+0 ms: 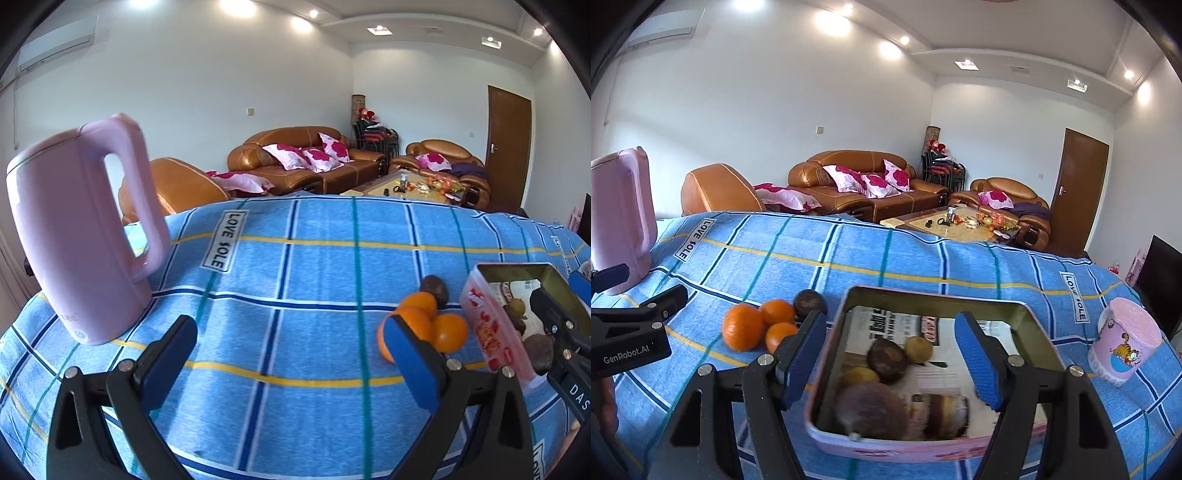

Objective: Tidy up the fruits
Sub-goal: 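Withdraw both grippers from the tin toward the oranges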

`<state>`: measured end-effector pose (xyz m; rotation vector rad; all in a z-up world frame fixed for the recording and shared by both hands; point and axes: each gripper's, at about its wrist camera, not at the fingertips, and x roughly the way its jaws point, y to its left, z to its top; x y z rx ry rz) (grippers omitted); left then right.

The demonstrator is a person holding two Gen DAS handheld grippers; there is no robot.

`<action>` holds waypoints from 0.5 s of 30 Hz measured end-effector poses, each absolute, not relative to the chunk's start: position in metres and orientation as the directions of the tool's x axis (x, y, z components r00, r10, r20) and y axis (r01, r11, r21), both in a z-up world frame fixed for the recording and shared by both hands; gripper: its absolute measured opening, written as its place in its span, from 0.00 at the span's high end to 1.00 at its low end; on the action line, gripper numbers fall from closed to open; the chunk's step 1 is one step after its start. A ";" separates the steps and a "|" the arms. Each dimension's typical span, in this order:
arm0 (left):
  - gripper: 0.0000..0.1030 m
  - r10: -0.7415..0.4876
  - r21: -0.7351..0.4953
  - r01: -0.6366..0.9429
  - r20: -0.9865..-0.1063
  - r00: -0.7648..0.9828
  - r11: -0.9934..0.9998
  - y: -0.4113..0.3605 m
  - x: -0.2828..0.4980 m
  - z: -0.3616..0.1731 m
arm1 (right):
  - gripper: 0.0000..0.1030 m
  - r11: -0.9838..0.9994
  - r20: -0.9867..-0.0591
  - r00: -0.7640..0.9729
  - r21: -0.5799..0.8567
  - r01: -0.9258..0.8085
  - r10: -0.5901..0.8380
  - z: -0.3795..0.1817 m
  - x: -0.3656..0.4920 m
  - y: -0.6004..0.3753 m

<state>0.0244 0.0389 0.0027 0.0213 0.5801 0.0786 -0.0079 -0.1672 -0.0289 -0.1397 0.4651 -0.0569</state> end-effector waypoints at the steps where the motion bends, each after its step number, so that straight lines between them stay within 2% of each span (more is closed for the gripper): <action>1: 0.00 0.080 0.037 -0.072 -0.550 0.831 0.997 0.042 0.025 0.002 | 0.29 0.988 -0.442 0.892 -0.154 0.023 -0.090 -0.029 -0.007 -0.163; 15: 0.00 0.091 0.011 -0.104 -0.584 0.807 0.994 0.079 0.029 -0.007 | 0.29 0.981 -0.474 0.878 -0.191 -0.035 -0.060 -0.034 0.005 -0.111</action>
